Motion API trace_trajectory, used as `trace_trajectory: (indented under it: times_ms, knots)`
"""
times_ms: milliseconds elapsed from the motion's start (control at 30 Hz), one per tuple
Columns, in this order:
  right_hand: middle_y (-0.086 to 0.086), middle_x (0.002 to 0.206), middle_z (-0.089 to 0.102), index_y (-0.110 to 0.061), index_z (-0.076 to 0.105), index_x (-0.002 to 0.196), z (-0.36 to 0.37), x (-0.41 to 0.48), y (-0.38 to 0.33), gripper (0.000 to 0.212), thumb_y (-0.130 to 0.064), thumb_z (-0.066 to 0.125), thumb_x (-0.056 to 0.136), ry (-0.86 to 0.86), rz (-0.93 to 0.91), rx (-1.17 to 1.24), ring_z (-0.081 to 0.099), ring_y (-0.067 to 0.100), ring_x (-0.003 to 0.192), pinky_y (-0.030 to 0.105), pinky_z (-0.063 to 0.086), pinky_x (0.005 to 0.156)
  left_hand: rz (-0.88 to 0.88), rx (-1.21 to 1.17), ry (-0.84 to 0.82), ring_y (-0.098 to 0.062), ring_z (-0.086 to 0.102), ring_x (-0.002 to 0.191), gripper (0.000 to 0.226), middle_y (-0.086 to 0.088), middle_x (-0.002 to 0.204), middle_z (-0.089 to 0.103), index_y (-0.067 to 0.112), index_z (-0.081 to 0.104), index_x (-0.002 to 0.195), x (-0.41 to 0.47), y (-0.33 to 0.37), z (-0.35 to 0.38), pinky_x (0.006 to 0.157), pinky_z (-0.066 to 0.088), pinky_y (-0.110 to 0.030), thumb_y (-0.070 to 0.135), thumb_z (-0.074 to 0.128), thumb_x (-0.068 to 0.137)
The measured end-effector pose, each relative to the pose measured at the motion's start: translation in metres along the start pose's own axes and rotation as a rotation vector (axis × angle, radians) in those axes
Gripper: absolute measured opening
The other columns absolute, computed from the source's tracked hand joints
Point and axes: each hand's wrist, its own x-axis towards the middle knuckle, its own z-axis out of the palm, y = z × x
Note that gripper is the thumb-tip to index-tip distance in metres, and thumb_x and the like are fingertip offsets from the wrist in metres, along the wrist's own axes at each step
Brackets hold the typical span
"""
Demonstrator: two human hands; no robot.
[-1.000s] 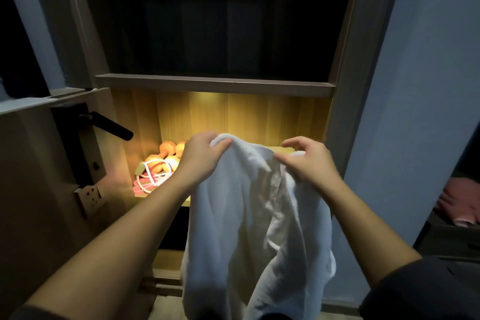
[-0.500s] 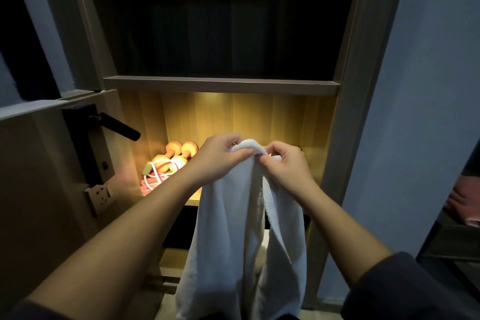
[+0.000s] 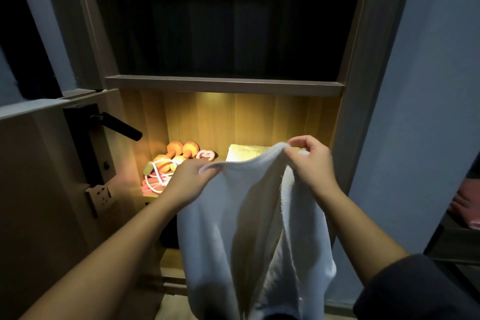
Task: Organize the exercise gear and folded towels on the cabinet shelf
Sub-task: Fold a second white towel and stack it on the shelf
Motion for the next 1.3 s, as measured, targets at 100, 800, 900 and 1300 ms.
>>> trace_trajectory:
  times_ms: [100,800,900,1300]
  knots:
    - [-0.013,0.110,0.059,-0.031,0.061,0.121,0.008,-0.011,-0.008,0.038,-0.025,0.074,0.085,-0.231,-0.050,-0.033,0.053,0.007,0.096,0.021,0.046,0.077,0.133,0.072,-0.011,-0.028,0.055,0.073,0.036,-0.012,0.073,0.063,0.004,0.069,0.082,0.011,0.021,-0.003,0.060,0.037,-0.035,0.036,0.057,0.096]
    - [-0.006,0.082,0.068,-0.020,0.073,0.087,0.008,-0.013,0.008,0.022,-0.013,0.053,0.093,0.098,0.021,0.055,0.061,0.012,0.084,0.028,0.048,0.069,-0.028,-0.008,-0.221,-0.009,0.047,0.062,0.057,-0.001,0.067,0.051,0.000,0.061,0.077,0.004,-0.002,-0.005,0.062,0.033,-0.033,0.057,0.057,0.076]
    - [-0.010,0.080,0.066,-0.026,0.069,0.084,-0.001,-0.007,0.007,0.021,-0.015,0.053,0.093,0.162,0.021,0.073,0.061,0.010,0.082,0.025,0.048,0.066,-0.053,-0.093,-0.267,-0.003,0.059,0.064,0.040,0.007,0.069,0.062,0.017,0.069,0.076,0.005,-0.008,-0.014,0.062,0.042,-0.025,0.056,0.061,0.069]
    - [-0.015,0.129,0.054,-0.030,0.055,0.134,0.013,-0.031,-0.007,0.047,-0.026,0.069,0.089,-0.407,-0.074,-0.062,0.048,0.004,0.118,0.026,0.040,0.099,0.211,-0.042,-0.174,-0.013,0.050,0.068,0.022,-0.012,0.075,0.058,0.008,0.059,0.077,0.018,0.045,-0.017,0.062,0.038,-0.033,0.028,0.062,0.085]
